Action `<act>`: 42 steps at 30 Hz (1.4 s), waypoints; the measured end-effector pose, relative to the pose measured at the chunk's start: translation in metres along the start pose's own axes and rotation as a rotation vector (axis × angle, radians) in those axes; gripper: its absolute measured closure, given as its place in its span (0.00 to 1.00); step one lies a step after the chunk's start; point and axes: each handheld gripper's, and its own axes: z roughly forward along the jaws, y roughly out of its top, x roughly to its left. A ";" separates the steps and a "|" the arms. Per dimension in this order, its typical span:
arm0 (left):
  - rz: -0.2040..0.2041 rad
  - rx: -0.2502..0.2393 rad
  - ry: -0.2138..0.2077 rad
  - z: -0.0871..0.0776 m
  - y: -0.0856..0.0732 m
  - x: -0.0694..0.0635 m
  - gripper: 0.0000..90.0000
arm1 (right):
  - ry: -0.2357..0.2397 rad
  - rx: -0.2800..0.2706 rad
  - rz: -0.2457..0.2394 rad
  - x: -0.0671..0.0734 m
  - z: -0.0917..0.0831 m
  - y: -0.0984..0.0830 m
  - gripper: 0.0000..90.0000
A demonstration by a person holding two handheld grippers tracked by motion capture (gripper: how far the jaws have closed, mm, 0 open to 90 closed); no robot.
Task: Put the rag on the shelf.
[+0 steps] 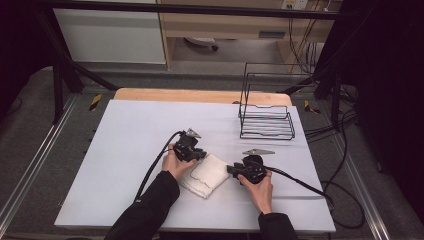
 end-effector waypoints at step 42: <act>-0.026 -0.300 -0.018 -0.080 -0.012 -0.004 0.92 | 0.070 -0.196 -0.153 0.043 -0.044 0.027 0.93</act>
